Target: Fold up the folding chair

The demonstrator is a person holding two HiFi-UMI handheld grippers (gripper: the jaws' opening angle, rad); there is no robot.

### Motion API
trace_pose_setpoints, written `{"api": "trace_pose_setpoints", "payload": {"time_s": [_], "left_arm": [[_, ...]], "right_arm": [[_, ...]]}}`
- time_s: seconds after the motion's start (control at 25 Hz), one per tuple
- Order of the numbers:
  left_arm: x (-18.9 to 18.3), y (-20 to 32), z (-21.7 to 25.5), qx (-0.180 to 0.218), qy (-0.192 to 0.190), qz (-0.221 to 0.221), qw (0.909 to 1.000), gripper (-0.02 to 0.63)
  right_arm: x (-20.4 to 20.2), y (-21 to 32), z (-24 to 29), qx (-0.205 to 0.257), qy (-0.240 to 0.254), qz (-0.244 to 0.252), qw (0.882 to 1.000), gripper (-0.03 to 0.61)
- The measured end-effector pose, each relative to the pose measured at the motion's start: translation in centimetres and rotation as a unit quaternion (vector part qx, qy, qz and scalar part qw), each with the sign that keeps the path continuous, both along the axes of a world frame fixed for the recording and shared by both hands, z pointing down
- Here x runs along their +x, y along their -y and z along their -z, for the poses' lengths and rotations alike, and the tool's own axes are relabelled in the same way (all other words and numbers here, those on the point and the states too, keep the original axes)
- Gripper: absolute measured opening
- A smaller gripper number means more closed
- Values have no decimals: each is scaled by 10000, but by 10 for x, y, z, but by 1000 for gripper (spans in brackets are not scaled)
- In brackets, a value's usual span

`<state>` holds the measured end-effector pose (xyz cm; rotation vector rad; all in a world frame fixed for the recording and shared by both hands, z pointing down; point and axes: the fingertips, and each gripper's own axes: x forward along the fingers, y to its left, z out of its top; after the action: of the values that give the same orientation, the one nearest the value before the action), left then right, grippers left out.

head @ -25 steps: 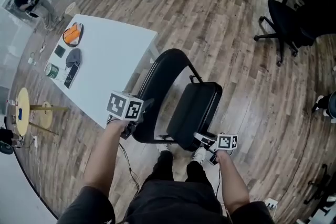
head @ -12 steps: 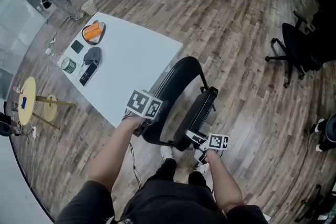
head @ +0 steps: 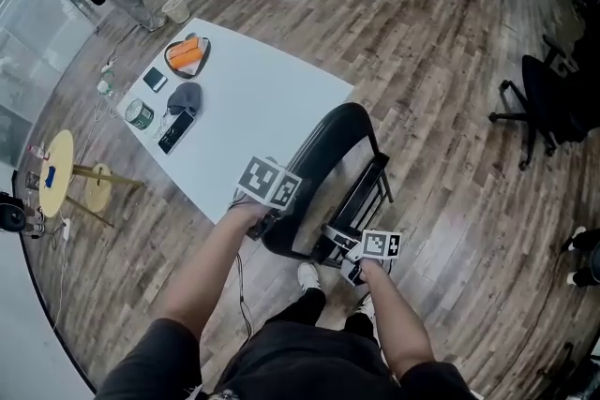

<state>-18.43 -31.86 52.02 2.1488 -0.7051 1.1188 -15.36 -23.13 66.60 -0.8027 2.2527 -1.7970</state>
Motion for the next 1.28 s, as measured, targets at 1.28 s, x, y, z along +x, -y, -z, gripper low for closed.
{"api": "trace_pose_setpoints", "payload": {"time_s": [1.28], "left_arm": [[-70, 53, -17, -112, -79, 41, 9999, 69]], "right_arm": [[-88, 68, -22, -197, 8, 18, 9998, 330]]}}
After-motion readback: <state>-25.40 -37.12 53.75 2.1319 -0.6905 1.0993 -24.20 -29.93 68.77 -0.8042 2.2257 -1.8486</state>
